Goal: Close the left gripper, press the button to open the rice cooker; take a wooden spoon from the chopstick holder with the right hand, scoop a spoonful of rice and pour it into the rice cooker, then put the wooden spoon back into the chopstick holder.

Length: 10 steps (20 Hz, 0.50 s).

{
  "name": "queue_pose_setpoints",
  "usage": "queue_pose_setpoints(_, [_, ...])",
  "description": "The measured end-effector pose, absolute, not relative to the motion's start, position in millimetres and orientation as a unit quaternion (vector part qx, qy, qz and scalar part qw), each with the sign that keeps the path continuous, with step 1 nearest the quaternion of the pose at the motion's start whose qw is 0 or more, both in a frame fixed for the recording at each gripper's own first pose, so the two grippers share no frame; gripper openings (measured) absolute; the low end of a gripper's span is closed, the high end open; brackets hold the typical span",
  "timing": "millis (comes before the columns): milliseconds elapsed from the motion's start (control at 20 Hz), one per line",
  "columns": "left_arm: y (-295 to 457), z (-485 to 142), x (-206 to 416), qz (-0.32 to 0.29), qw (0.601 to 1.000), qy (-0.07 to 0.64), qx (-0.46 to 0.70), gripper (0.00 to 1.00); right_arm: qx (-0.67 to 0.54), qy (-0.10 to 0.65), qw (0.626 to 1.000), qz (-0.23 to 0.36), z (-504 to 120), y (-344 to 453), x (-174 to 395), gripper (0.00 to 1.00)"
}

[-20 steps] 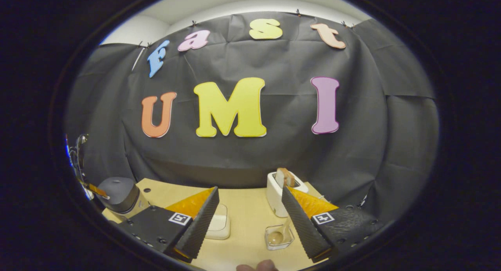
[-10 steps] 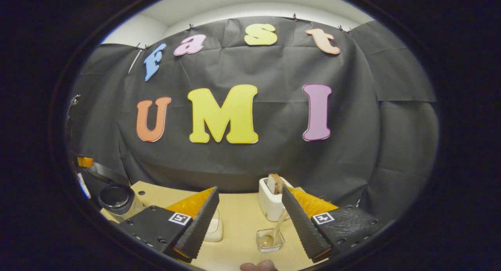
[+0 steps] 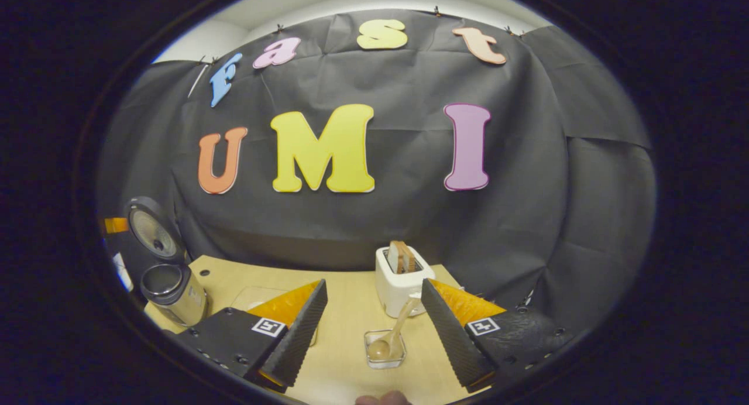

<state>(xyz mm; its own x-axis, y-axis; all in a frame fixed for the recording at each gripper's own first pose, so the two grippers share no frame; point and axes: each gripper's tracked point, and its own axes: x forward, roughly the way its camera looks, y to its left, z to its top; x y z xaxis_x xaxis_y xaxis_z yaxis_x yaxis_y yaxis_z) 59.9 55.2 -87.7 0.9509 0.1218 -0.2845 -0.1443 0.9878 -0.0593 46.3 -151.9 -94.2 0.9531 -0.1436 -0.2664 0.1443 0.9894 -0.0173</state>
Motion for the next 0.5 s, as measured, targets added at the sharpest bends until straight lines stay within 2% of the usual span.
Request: queue_pose_setpoints(500, [-15,-88,66,0.015,0.990,0.139,-0.006,0.99,0.012,0.240,0.970,-0.045,-184,-192,85,0.96])
